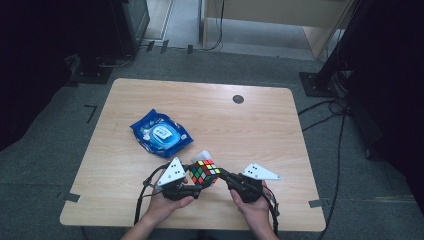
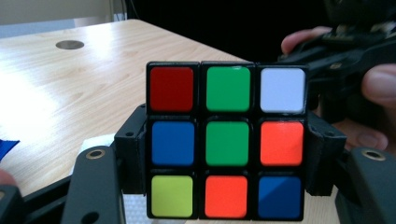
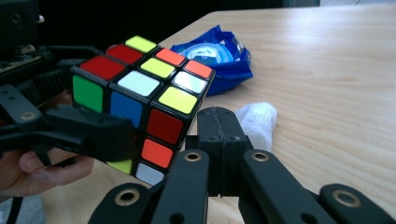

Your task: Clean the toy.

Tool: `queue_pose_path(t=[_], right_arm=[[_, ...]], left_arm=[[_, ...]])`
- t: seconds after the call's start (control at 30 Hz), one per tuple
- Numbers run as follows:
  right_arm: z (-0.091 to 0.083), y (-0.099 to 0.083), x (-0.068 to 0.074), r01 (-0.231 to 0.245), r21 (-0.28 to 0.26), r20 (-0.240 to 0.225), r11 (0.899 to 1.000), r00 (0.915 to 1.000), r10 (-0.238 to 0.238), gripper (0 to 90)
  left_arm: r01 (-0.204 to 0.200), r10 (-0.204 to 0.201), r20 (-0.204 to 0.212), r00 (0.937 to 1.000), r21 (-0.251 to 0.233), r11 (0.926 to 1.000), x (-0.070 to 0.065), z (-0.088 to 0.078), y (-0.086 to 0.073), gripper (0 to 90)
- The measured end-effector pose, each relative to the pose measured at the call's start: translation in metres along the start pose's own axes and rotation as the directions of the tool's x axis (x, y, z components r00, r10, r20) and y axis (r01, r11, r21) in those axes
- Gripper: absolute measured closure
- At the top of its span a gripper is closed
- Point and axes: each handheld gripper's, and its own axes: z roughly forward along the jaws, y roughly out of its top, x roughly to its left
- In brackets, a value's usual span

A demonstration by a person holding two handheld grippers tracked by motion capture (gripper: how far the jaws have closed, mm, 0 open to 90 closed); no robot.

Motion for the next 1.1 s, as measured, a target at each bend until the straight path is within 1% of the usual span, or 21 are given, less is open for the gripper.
queue_pose_path(t=[0.07, 0.1, 0.13, 0.17, 0.23, 0.3, 0.33, 0.4, 0.47, 0.53, 0.6, 0.67, 0.7, 0.77, 0.8, 0.87, 0.9, 0.93, 1.0, 1.03, 1.1], right_arm=[[-0.001, 0.001, 0.003, 0.018, -0.02, -0.015, 1.0, 0.9997, -0.018, 90.0], [-0.001, 0.002, 0.005, 0.027, -0.023, -0.016, 0.999, 0.9995, -0.028, 90.0], [-0.001, 0.002, 0.006, 0.051, -0.021, -0.005, 0.998, 0.9987, -0.051, 90.0], [-0.001, 0.003, 0.007, 0.079, -0.024, 0.004, 0.997, 0.9969, -0.079, 87.6], [0.0, 0.006, 0.01, 0.108, -0.036, 0.042, 0.993, 0.9934, -0.107, 76.4], [0.003, 0.011, 0.007, 0.107, -0.038, 0.077, 0.994, 0.9917, -0.104, 72.0], [0.006, 0.012, 0.004, 0.097, -0.022, 0.075, 0.995, 0.9927, -0.095, 69.7], [0.018, 0.013, -0.002, 0.085, 0.037, 0.077, 0.996, 0.9932, -0.088, 62.8], [0.034, 0.011, -0.007, 0.077, 0.099, 0.094, 0.992, 0.9919, -0.086, 57.4], [0.049, 0.009, -0.009, 0.078, 0.133, 0.115, 0.988, 0.989, -0.093, 52.0], [0.063, 0.008, -0.009, 0.101, 0.169, 0.134, 0.98, 0.9832, -0.124, 47.5], [0.077, 0.005, -0.009, 0.119, 0.226, 0.138, 0.967, 0.9787, -0.152, 46.1], [0.082, 0.003, -0.009, 0.123, 0.245, 0.152, 0.962, 0.9747, -0.164, 47.4], [0.089, -0.003, -0.009, 0.132, 0.275, 0.193, 0.952, 0.9627, -0.189, 54.8], [0.09, -0.005, -0.01, 0.124, 0.288, 0.202, 0.949, 0.9614, -0.187, 61.0], [0.089, -0.008, -0.012, 0.115, 0.298, 0.201, 0.948, 0.9627, -0.181, 77.7], [0.087, -0.009, -0.014, 0.108, 0.296, 0.202, 0.949, 0.9641, -0.172, 84.6], [0.083, -0.009, -0.016, 0.09, 0.281, 0.194, 0.956, 0.9698, -0.148, 87.6], [0.073, -0.006, -0.019, 0.078, 0.249, 0.182, 0.965, 0.9753, -0.126, 89.0], [0.068, -0.003, -0.018, 0.082, 0.241, 0.179, 0.967, 0.9755, -0.127, 89.2], [0.053, 0.006, -0.016, 0.112, 0.189, 0.178, 0.975, 0.973, -0.147, 89.3]], left_arm=[[-0.018, 0.018, -0.007, 0.9998, 0.017, 0.9997, -0.002, 0.002, -0.002, 34.0], [-0.024, 0.024, -0.009, 0.9997, 0.019, 0.9995, -0.002, 0.001, -0.002, 34.0], [-0.031, 0.031, -0.021, 0.9993, 0.019, 0.9993, -0.001, 0.0, -0.001, 34.0], [-0.032, 0.032, -0.039, 0.9987, 0.013, 0.9994, 0.001, -0.002, 0.0, 34.1], [-0.013, 0.013, -0.059, 0.9982, 0.0, 0.9999, 0.008, -0.008, 0.003, 34.1], [0.005, -0.006, -0.079, 0.9969, -0.01, 0.9999, 0.017, -0.017, 0.007, 34.1], [0.011, -0.012, -0.086, 0.9963, -0.01, 0.9999, 0.022, -0.02, 0.007, 34.1], [0.025, -0.026, -0.103, 0.9944, -0.015, 0.9996, 0.029, -0.025, 0.008, 34.1], [0.045, -0.046, -0.109, 0.993, -0.015, 0.9989, 0.034, -0.028, 0.007, 34.1], [0.047, -0.047, -0.115, 0.9923, -0.002, 0.9989, 0.036, -0.028, 0.005, 34.1], [0.053, -0.051, -0.111, 0.9925, 0.011, 0.9985, 0.039, -0.028, 0.002, 34.1], [0.063, -0.06, -0.116, 0.9914, 0.018, 0.9979, 0.041, -0.026, 0.0, 34.1], [0.069, -0.066, -0.118, 0.9908, 0.022, 0.9974, 0.042, -0.026, -0.002, 34.1], [0.077, -0.074, -0.124, 0.9896, 0.027, 0.9966, 0.044, -0.025, -0.004, 34.1], [0.08, -0.076, -0.127, 0.989, 0.031, 0.9963, 0.045, -0.025, -0.005, 34.1], [0.081, -0.076, -0.137, 0.9877, 0.038, 0.996, 0.046, -0.025, -0.006, 34.1], [0.081, -0.075, -0.141, 0.9872, 0.041, 0.9959, 0.046, -0.025, -0.007, 34.1], [0.079, -0.072, -0.15, 0.986, 0.045, 0.9958, 0.046, -0.024, -0.007, 34.1], [0.082, -0.074, -0.154, 0.9852, 0.047, 0.9955, 0.046, -0.023, -0.007, 34.1], [0.08, -0.071, -0.156, 0.9851, 0.049, 0.9956, 0.045, -0.023, -0.007, 34.1], [0.066, -0.056, -0.158, 0.9859, 0.059, 0.9961, 0.042, -0.021, -0.008, 34.1]])
